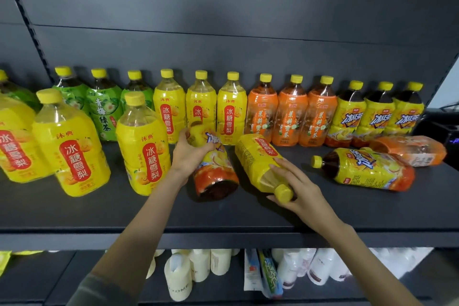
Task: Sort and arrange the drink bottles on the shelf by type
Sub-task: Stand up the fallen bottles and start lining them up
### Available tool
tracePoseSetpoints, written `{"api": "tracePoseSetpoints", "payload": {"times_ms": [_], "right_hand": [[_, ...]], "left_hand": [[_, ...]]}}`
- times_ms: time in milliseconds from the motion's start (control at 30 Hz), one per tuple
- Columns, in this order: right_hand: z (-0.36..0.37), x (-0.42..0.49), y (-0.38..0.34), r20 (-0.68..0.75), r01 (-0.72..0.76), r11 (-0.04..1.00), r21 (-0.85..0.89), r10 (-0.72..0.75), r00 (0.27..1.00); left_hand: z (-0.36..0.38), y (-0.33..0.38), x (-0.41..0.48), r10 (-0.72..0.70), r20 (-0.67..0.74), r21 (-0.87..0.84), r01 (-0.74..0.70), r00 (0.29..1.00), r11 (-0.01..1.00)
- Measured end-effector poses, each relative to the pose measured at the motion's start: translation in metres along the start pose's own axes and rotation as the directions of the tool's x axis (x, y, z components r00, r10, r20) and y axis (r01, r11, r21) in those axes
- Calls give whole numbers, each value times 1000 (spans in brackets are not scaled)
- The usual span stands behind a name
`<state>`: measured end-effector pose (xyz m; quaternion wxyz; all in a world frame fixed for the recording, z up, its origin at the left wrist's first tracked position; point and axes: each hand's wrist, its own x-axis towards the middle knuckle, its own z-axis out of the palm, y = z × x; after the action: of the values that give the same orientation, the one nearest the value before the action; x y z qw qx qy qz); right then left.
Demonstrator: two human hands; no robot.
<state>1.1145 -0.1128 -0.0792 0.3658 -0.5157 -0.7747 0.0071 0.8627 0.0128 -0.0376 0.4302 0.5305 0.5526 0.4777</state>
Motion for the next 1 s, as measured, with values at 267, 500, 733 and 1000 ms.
{"api": "tracePoseSetpoints", "payload": {"times_ms": [267,500,733,1000], "right_hand": [[-15,25,-8,10,16,999,-38,-15,1000],[-28,52,-15,11,-44,998,-37,44,999],[-42,98,-16,67,-100,995,-29,101,993],[-42,155,-18,46,-153,980,-124,160,986]], "left_hand": [[0,12,-24,459,-82,178,-441,884,880],[0,-10,-22,711,61,376,-676,700,634],[-7,-24,-18,736,55,456,-673,675,583],[-9,-24,-25,689,29,563,-582,724,587]]}}
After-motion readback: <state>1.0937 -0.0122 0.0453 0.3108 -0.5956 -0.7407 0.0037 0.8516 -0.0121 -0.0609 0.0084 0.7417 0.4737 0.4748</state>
